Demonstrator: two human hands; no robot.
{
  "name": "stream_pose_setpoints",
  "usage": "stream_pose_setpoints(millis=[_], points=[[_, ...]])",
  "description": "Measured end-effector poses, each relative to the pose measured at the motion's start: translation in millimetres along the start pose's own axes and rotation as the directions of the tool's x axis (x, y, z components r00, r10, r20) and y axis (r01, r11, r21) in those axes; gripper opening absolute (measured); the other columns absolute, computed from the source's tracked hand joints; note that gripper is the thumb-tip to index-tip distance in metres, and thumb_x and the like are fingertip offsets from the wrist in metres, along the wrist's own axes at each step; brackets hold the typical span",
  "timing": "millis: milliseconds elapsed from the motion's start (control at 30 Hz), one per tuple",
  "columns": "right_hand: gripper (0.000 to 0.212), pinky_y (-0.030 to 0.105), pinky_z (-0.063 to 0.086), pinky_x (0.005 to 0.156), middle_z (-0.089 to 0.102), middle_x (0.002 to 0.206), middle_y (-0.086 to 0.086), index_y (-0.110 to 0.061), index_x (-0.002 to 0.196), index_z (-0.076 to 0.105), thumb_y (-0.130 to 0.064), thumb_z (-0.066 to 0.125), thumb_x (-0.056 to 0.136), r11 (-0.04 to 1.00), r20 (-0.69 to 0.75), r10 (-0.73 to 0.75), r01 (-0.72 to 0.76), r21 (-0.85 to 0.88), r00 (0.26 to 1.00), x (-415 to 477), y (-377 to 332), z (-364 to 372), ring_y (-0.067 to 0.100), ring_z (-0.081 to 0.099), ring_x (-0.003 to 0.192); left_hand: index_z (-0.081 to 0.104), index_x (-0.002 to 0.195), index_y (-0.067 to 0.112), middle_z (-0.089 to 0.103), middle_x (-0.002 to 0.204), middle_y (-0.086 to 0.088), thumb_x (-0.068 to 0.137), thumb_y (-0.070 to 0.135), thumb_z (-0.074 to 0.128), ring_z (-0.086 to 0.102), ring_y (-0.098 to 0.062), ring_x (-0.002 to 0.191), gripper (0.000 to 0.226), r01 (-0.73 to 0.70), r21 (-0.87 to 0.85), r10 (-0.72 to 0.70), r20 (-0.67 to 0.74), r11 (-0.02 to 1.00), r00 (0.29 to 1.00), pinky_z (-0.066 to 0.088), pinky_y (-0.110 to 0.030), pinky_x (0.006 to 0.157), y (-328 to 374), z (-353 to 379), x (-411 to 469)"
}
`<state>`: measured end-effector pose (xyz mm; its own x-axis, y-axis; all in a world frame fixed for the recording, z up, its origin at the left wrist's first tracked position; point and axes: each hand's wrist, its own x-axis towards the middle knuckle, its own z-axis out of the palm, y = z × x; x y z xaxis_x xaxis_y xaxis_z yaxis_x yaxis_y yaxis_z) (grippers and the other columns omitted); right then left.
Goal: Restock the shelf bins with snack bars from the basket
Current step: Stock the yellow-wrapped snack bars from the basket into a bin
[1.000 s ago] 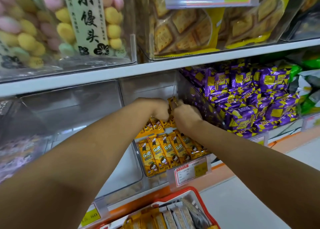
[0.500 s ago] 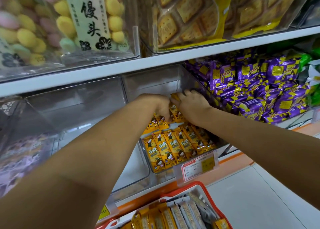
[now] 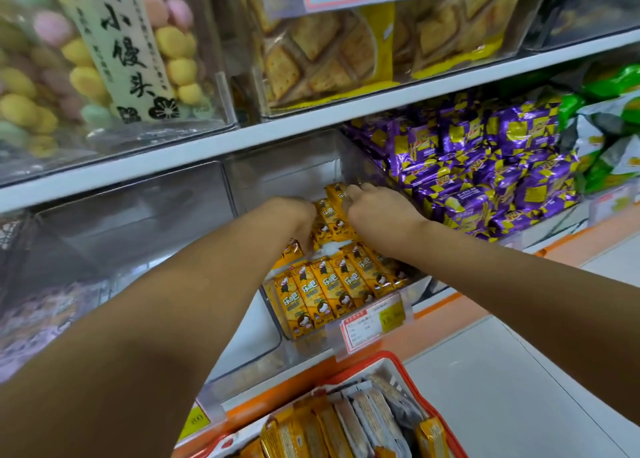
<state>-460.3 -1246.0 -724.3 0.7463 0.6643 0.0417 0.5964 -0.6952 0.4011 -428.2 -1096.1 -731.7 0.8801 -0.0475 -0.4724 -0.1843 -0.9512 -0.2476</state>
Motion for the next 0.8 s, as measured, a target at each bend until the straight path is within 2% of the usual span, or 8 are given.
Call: stream_pose_setpoints(millis=[167,267,367,467,533,667,733,800], points=[[0.028,0.036,0.049,0.08,0.052,0.122,0.012,-0.008,0.122,0.054,-0.009,0.049,0.094,0.973,-0.033,0.011,-0.003,0.23,0.999,-34,5,-23,0.027,0.056,0.107,0.062,0.112,0.004,0.057,0.091,-0.006,0.081,0.04,0.072,0.055,-0.024,0.081,0.048,0.028,-0.006,-0.029,-0.101,1.0,0.994,0.05,-0.035,0.079,3,-2,-25],[0.025,0.036,0.046,0.076,0.056,0.119,0.012,-0.009,0.118,0.055,-0.016,0.047,0.095,0.938,-0.067,0.067,-0.04,0.343,0.996,-58,2,-43,0.029,0.058,0.104,0.06,0.101,0.003,0.057,0.091,-0.011,0.088,0.038,0.063,0.06,-0.032,0.09,0.038,-0.01,-0.117,-0.017,-0.223,0.993,0.975,0.048,-0.035,0.075,17,-1,-59],[0.018,0.034,0.036,0.068,0.058,0.094,0.01,-0.013,0.093,0.054,-0.029,0.046,0.097,0.89,-0.11,0.148,-0.084,0.449,0.983,-92,-9,-64,0.031,0.057,0.098,0.062,0.09,0.009,0.066,0.094,-0.014,0.089,0.034,0.058,0.063,-0.034,0.091,0.025,-0.08,-0.248,-0.06,-0.511,0.965,0.857,0.051,-0.037,0.073,34,8,-112],[0.04,0.032,0.033,0.065,0.042,0.073,0.003,-0.018,0.066,0.034,-0.038,0.046,0.097,0.885,-0.057,0.177,-0.134,0.447,0.983,-132,-28,-69,0.031,0.058,0.091,0.053,0.066,0.017,0.056,0.06,-0.001,0.089,0.043,0.05,0.055,-0.026,0.065,0.035,-0.262,-0.416,-0.126,-0.704,0.871,0.699,0.041,-0.034,0.06,51,35,-191],[0.037,0.032,0.037,0.067,0.05,0.076,0.005,-0.018,0.066,0.041,-0.038,0.047,0.097,0.866,-0.005,0.146,-0.125,0.484,0.989,-156,-43,-64,0.029,0.058,0.091,0.041,0.055,0.022,0.043,0.047,0.005,0.083,0.055,0.039,0.045,-0.019,0.052,0.043,-0.337,-0.495,-0.163,-0.722,0.801,0.672,0.034,-0.032,0.052,60,63,-239],[0.029,0.032,0.043,0.073,0.062,0.098,0.007,-0.011,0.102,0.06,-0.037,0.046,0.098,0.835,0.203,0.056,-0.157,0.528,0.978,-197,-75,-33,0.027,0.059,0.098,0.053,0.063,0.021,0.057,0.056,0.003,0.085,0.051,0.049,0.053,-0.012,0.053,0.037,-0.239,-0.624,-0.187,-0.538,0.744,0.822,0.042,-0.03,0.055,71,129,-265],[0.03,0.029,0.039,0.076,0.062,0.109,0.007,-0.01,0.112,0.059,-0.035,0.048,0.098,0.784,0.294,0.013,-0.192,0.59,0.956,-211,-93,-13,0.024,0.056,0.104,0.062,0.082,0.022,0.067,0.08,0.002,0.088,0.039,0.061,0.063,-0.014,0.075,0.018,-0.148,-0.653,-0.164,-0.392,0.743,0.905,0.047,-0.029,0.069,75,157,-263],[0.033,0.025,0.034,0.076,0.061,0.117,0.009,-0.009,0.12,0.056,-0.032,0.051,0.098,0.712,0.371,-0.006,-0.257,0.654,0.929,-221,-112,7,0.024,0.055,0.109,0.063,0.109,0.018,0.065,0.113,-0.002,0.089,0.037,0.061,0.06,-0.019,0.108,0.028,-0.053,-0.619,-0.132,-0.249,0.783,0.959,0.044,-0.028,0.089,79,184,-261]])
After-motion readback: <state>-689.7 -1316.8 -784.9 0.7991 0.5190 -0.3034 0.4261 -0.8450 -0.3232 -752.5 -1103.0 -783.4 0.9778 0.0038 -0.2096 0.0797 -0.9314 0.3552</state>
